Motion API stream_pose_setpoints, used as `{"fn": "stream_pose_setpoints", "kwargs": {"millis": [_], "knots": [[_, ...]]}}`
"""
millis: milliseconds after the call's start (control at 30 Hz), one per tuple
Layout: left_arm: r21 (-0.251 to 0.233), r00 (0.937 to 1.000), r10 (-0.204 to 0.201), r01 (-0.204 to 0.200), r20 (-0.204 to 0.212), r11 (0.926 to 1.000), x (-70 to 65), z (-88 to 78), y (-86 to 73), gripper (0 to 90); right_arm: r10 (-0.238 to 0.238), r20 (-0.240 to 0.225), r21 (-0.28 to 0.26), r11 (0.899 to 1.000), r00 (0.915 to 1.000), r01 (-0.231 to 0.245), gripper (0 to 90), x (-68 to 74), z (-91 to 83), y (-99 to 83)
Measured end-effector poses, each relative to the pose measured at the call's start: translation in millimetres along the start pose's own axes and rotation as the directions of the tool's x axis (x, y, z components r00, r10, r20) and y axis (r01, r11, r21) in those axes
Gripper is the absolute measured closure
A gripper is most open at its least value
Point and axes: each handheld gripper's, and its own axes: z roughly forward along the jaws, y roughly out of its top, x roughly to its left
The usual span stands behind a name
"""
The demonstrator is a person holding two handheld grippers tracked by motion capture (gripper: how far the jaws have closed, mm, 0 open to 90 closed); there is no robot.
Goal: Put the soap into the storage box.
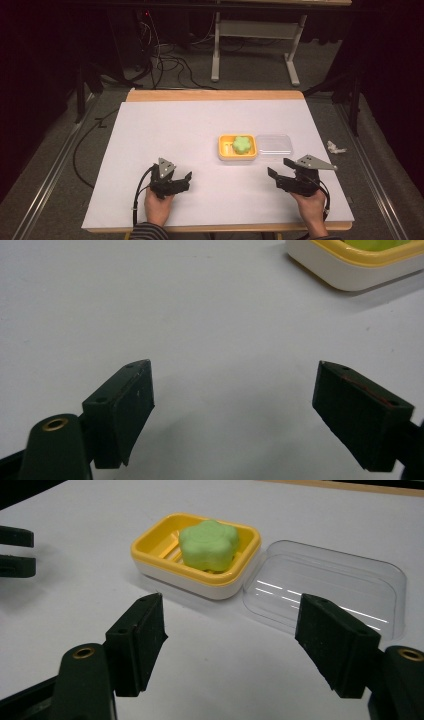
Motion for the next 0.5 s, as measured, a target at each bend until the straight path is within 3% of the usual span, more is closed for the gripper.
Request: {"fn": "stream_pose_setpoints", "kwargs": {"millis": [500], "knots": [[-0.003, 1.0000, -0.002, 0.002, 0.002, 1.0000, -0.3, -0.2, 0.0, 17.4, -0.012, -0.019, 0.016, 1.000, 0.9997, 0.013, 28.5, 8.7, 10.9, -4.0]]}}
